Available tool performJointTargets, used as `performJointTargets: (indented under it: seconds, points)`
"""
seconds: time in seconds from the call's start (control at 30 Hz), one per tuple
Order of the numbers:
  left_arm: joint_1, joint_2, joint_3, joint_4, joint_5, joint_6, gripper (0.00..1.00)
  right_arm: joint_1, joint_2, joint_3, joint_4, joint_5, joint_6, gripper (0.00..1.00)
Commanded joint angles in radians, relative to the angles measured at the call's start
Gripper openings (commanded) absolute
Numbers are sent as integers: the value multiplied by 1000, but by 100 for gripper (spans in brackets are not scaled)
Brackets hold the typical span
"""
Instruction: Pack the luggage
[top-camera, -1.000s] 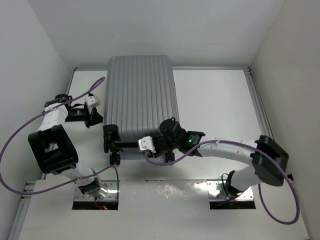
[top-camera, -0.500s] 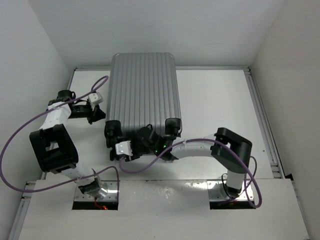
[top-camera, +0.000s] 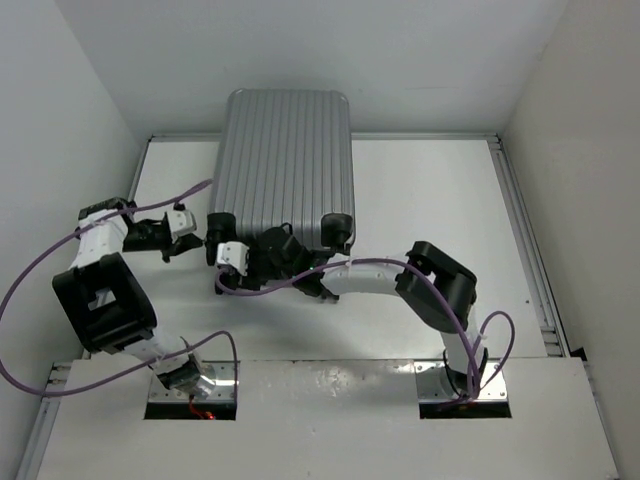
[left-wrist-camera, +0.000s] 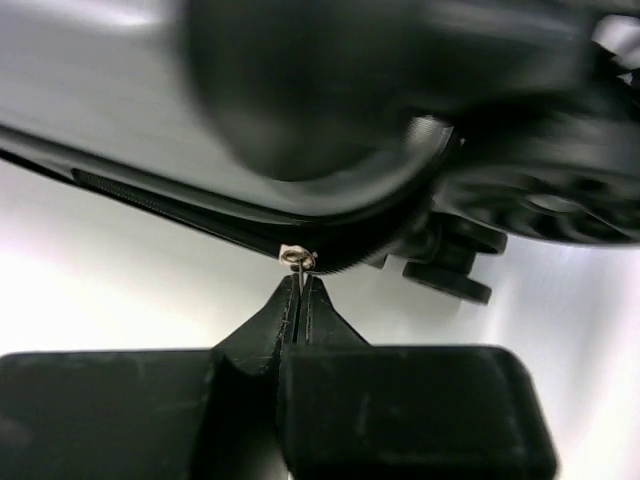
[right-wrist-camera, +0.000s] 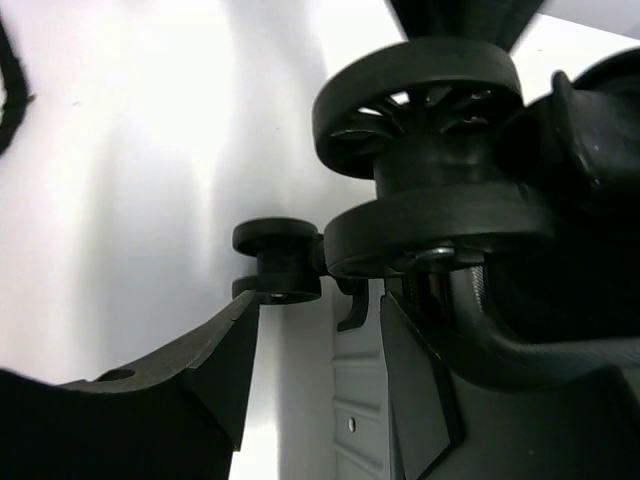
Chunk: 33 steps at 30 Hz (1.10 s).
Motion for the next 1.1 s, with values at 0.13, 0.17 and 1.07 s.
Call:
performJointTargets:
  seconds: [0.13, 0.17, 1.07]
  points:
    - [12, -238, -113, -136, -17, 214, 0, -146, 55, 146, 12, 228, 72, 59]
    - [12, -258, -128, -136, -3, 223, 0, -151, 66, 190, -21, 227, 97, 60]
    - [228, -456, -514, -136, 468, 227, 0, -261, -96, 254, -111, 40, 395, 65]
